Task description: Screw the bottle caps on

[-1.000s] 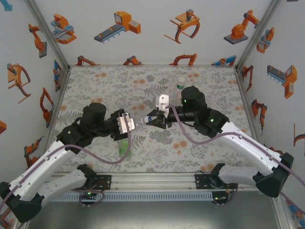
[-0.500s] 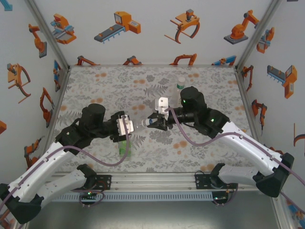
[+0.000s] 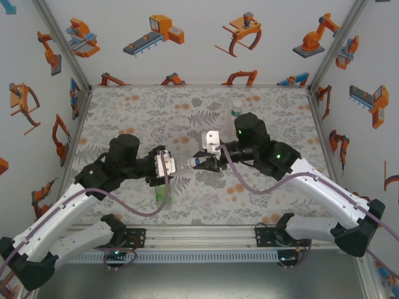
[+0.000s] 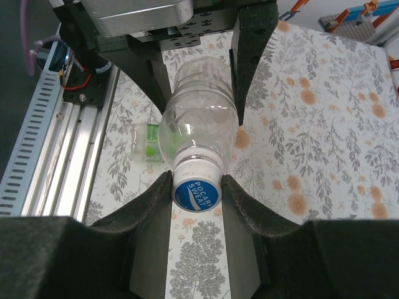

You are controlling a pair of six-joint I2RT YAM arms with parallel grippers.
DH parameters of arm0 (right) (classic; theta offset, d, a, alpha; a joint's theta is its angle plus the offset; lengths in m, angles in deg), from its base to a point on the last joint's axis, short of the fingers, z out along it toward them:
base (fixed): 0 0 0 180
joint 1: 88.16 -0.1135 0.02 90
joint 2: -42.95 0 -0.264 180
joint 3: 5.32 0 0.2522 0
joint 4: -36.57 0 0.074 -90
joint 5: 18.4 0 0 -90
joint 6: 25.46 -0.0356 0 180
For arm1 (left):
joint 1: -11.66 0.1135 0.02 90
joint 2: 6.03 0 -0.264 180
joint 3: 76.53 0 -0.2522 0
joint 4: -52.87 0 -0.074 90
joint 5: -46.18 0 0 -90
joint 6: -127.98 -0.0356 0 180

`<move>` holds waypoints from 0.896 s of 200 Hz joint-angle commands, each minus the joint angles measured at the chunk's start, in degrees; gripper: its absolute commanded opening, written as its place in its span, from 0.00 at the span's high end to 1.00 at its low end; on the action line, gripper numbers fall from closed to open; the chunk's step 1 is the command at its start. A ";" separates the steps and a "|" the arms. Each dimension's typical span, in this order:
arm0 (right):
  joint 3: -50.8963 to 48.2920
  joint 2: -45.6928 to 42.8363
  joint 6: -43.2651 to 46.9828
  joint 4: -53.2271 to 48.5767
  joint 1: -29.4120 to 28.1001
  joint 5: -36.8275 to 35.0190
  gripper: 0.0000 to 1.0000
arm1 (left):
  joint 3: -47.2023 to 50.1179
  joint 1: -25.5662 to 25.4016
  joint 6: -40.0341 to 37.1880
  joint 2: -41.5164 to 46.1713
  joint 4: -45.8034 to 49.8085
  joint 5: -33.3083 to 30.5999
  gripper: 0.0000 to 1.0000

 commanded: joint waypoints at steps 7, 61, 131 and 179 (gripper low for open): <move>1.35 0.43 4.35 -1.24 -0.46 0.53 1.00 | -0.73 -0.52 -0.60 0.87 -2.72 6.36 1.00; -1.81 -1.55 6.97 1.69 -1.41 -1.48 1.00 | -1.03 -0.43 -0.61 -0.29 -3.80 9.45 1.00; 1.91 0.75 -18.28 0.61 -1.41 -6.60 1.00 | -1.92 -0.52 -0.81 -1.96 -5.17 7.77 1.00; 0.21 0.63 -58.99 3.08 -1.11 -21.62 1.00 | -0.18 -0.53 0.67 -2.29 -10.71 4.01 1.00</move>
